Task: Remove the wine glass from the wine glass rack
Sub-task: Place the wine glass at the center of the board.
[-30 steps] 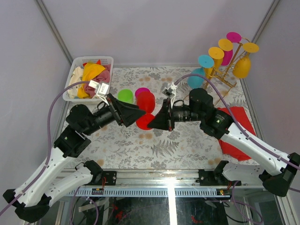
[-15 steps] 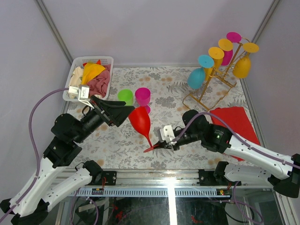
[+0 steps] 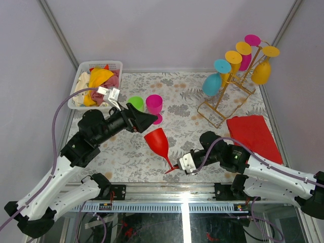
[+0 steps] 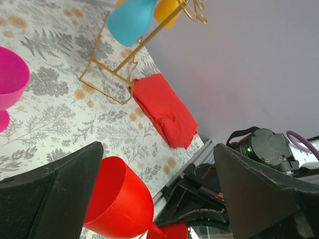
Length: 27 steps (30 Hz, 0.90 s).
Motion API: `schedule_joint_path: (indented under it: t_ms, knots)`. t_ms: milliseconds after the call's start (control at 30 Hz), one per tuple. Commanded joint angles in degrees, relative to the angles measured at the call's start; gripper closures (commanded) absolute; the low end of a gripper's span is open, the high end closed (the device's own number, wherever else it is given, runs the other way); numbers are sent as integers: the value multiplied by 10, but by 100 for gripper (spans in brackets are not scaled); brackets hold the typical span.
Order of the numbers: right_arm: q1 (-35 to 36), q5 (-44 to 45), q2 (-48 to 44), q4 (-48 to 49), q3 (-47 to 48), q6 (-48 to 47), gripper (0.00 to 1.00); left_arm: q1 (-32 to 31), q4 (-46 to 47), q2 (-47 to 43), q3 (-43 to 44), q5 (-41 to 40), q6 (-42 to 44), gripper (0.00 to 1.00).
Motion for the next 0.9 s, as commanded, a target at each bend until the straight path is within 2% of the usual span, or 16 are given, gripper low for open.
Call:
schedule_joint_path:
  t_ms: [0,167,367,467,700,867]
  knots:
    - [-6,-21,-31,120,-44,-9,100,0,1,23,21,74,1,7]
    - [-60,-93,-68,258,-124,39,100,0,-22,57,33,110,-2,7]
    - [-111,-168,-98,339,-171,88,100,0,-31,84,39,153,2,7]
    - [-116,-194,-99,340,-175,94,100,-1,-32,99,43,175,1,7]
    - [-122,-197,-94,316,-166,87,100,-1,-40,114,54,220,24,8]
    - [-124,-179,-84,291,-156,77,100,0,-121,135,92,267,102,15]
